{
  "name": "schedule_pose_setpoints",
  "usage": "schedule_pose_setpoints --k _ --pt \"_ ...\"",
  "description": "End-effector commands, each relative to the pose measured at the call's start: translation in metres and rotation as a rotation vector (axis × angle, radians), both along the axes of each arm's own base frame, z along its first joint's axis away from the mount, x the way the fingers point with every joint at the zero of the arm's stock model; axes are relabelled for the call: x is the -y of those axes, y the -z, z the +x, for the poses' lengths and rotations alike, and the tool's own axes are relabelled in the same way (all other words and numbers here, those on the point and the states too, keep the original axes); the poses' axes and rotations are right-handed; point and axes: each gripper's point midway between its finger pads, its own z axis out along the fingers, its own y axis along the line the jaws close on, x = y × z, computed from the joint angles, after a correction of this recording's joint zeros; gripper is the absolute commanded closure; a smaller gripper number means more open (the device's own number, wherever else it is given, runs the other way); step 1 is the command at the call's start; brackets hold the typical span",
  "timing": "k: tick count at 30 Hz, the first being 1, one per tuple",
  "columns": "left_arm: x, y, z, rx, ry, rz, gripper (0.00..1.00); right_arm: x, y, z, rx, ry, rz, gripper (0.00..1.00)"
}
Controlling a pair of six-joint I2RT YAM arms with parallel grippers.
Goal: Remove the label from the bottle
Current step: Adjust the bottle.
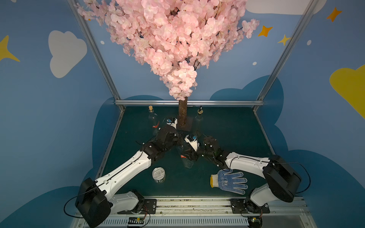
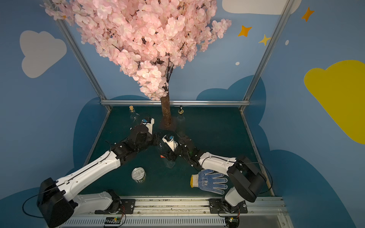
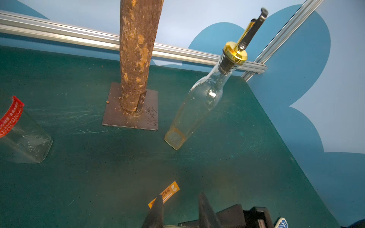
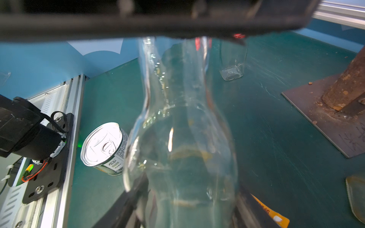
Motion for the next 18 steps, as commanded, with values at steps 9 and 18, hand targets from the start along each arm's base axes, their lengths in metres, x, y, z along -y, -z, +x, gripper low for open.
schedule_pose_setpoints --k 9,18 --pt "0.023 -0.011 -0.017 0.089 0.172 -0.086 0.78 -0.008 -0.031 -0.018 -0.024 -0.137 0.033 1.0" --pt "0.014 -0.011 -0.027 0.15 0.229 -0.148 0.62 0.002 -0.05 -0.024 -0.05 -0.205 0.081 1.0"
